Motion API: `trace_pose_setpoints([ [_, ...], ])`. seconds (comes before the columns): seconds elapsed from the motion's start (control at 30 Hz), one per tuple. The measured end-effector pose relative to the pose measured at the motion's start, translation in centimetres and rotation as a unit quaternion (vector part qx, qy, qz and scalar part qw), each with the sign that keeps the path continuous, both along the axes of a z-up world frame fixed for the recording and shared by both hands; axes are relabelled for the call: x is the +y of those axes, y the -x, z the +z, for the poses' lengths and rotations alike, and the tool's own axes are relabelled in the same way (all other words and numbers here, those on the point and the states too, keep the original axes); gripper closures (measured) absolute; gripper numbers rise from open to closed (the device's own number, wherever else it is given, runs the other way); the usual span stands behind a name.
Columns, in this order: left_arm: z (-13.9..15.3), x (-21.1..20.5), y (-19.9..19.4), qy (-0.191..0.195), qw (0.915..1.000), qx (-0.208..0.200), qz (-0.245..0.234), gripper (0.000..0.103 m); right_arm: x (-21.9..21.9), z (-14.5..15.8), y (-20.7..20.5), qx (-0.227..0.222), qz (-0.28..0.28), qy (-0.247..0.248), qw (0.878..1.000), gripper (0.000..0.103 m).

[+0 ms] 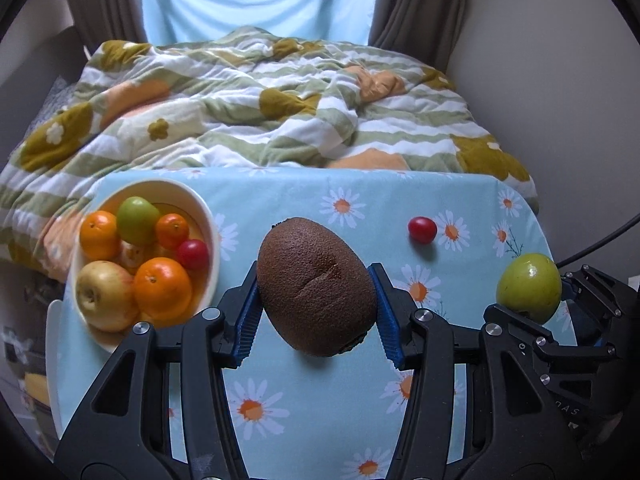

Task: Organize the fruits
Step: 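Lower the kiwi into the plate and open the left gripper while the right gripper carries the green apple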

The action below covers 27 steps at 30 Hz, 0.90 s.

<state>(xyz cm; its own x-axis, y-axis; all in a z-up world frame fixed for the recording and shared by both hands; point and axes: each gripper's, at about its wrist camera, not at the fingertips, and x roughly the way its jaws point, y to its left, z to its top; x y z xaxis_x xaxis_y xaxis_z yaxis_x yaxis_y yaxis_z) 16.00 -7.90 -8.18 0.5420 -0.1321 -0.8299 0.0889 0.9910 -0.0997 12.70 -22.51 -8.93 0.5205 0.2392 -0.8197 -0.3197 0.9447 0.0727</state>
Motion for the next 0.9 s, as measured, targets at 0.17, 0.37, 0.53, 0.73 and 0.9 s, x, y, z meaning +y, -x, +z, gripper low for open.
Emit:
trace_pose_setpoints([
  [0.17,1.2,3.5,-0.2,0.003,0.9999,-0.008,0.013,0.046,2.8,1.2,-0.6,-0.006,0.010,-0.008,1.000,0.051],
  [0.37,1.4,8.1,-1.1,-0.001,0.9999,-0.005,0.015,0.046,6.9,2.1,-1.6,-0.010,0.011,-0.018,1.000,0.051],
  [0.53,0.8,11.7,-2.1,-0.007,1.0000,0.003,0.003,0.046,10.3,1.9,-2.5,-0.001,0.001,-0.026,1.000,0.051],
  [0.73,-0.6,14.9,-3.9,-0.011,0.9996,0.014,-0.022,0.046,13.2,1.5,-3.7,0.009,-0.021,-0.033,0.999,0.051],
  [0.9,-2.4,16.3,-5.6,-0.013,0.9985,0.024,-0.048,0.046,15.0,0.9,-4.7,0.009,-0.042,-0.030,0.999,0.051],
])
